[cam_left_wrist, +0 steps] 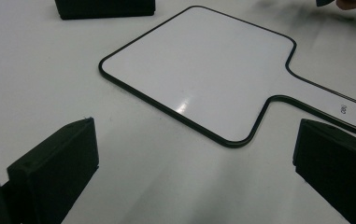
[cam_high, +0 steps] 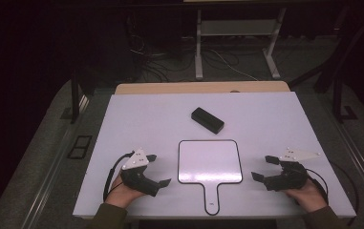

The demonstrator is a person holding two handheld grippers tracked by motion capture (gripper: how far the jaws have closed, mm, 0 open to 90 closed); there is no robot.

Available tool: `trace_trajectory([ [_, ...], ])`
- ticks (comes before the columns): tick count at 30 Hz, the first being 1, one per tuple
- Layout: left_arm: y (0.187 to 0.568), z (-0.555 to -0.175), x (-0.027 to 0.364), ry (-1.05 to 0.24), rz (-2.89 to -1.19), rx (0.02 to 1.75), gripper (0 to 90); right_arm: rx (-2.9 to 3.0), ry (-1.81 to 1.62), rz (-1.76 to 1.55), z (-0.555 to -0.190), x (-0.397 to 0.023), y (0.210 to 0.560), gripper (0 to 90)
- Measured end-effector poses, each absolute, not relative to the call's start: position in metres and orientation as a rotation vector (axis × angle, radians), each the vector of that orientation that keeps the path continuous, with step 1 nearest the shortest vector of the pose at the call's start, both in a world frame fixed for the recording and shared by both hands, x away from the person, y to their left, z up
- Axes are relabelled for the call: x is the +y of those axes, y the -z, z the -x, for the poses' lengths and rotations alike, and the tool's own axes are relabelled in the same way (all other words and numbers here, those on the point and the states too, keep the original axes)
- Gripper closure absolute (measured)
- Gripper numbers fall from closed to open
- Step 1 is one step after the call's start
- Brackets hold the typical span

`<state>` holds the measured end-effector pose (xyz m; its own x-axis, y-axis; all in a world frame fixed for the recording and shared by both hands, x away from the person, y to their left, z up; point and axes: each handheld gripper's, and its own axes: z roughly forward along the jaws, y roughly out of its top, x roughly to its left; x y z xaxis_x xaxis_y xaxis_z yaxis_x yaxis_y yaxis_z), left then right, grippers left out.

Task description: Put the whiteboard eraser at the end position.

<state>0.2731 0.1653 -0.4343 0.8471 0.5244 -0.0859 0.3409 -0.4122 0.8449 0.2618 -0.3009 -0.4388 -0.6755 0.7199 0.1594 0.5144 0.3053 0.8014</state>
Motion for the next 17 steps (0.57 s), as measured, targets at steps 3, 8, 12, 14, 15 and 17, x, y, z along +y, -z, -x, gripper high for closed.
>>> trace_trajectory([
  [3, 0.4342, -0.2727, 0.1653, -0.237, -2.041, 0.634, 0.0, 2.347, -1.292, -1.141, -0.2596, -0.3055, 0.4411, 10.5],
  [8, 0.4347, -0.2732, 0.1652, -0.237, -2.045, 0.636, 0.0, 2.340, -1.305, -1.150, -0.2595, -0.3092, 0.4409, 10.5],
  [12, 0.4347, -0.2731, 0.1651, -0.239, -2.043, 0.636, 0.0, 2.342, -1.307, -1.139, -0.2594, -0.3085, 0.4407, 10.5],
  [14, 0.4347, -0.2731, 0.1651, -0.240, -2.046, 0.634, 0.0, 2.342, -1.308, -1.139, -0.2593, -0.3081, 0.4404, 10.5],
  [15, 0.4347, -0.2731, 0.1650, -0.239, -2.046, 0.635, 0.0, 2.342, -1.308, -1.138, -0.2593, -0.3079, 0.4403, 10.5],
  [17, 0.4347, -0.2732, 0.1650, -0.239, -2.048, 0.633, 0.0, 2.344, -1.308, -1.137, -0.2592, -0.3077, 0.4402, 10.5],
])
